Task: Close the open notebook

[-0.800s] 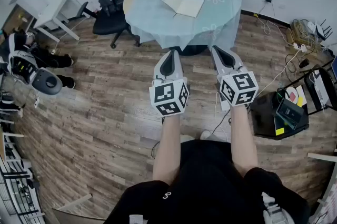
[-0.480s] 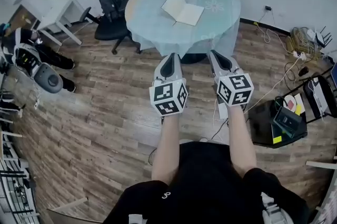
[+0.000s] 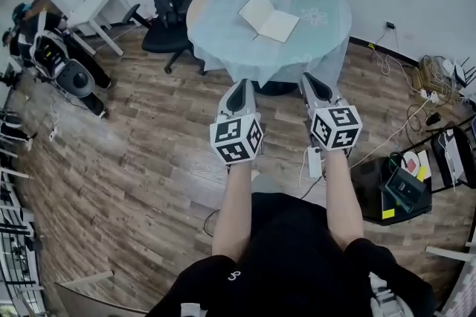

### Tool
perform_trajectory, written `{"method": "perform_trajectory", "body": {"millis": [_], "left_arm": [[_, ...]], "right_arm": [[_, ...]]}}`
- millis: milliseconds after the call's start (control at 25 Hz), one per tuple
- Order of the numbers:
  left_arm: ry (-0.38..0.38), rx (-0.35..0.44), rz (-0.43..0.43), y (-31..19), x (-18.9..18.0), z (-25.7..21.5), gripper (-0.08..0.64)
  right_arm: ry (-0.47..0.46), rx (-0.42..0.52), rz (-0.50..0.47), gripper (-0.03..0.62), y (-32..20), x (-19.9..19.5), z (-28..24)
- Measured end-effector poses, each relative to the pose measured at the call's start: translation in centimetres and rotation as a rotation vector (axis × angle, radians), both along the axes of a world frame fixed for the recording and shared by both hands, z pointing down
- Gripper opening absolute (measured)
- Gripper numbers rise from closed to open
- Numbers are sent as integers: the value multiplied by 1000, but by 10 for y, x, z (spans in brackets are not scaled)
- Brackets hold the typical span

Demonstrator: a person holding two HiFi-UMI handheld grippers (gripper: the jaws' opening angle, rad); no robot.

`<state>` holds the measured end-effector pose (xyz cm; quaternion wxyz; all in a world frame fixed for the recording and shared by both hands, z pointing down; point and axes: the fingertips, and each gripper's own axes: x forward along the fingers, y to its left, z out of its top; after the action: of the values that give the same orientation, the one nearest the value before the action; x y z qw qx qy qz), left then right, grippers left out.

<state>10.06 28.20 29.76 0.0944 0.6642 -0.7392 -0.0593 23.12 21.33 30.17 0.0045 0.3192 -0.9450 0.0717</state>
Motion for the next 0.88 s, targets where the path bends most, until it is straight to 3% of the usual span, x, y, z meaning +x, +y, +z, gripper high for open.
{"method": "perform_trajectory", "body": {"millis": [240,480,880], "left_arm": [[25,-4,-15,-30,-26,27,-3],[70,-31,0,-107,-70,64,-3],[80,-136,20,-244,-189,94,-3]], "right_arm": [[-20,8,-16,9,-33,-20,2],[16,1,-13,9,-107,-67,25],[45,-67,-66,9,-239,-205,38]]}}
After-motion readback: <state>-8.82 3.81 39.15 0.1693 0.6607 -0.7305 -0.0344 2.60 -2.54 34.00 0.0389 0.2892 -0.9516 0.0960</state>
